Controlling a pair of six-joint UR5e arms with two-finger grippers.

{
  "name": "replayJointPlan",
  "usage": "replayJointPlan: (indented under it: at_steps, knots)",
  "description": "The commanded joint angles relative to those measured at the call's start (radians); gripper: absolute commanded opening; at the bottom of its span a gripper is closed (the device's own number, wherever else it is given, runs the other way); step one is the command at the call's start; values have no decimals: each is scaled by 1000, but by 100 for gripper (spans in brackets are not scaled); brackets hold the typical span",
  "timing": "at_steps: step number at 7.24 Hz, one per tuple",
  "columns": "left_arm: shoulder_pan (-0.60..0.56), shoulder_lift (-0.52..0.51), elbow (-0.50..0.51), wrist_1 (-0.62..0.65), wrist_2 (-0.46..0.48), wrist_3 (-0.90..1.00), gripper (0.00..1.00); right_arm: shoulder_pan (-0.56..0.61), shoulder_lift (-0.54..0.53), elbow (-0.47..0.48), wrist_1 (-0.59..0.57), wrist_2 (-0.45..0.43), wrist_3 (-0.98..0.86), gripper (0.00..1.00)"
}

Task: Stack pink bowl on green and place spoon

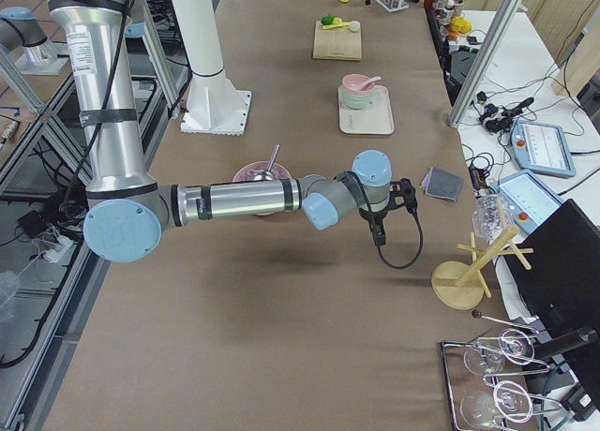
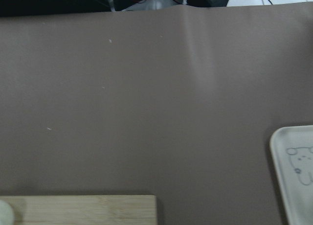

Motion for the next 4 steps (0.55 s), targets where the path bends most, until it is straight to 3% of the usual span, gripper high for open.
replayJointPlan:
  at_steps: [1, 2, 3, 4]
  knots:
    - [-119, 54, 89, -50, -35, 110, 98, 87, -32, -47, -7, 15, -28, 100]
    - [-140, 54, 142, -53, -79, 111, 98, 122, -40, -39, -61, 29, -32, 100]
    - [-154, 118, 139, -53, -105, 111, 98, 113, -46, -14, -124, 26, -113, 100]
    - [-199, 155, 148, -42, -131, 162, 98, 124, -43, 17, -248, 14, -238, 100]
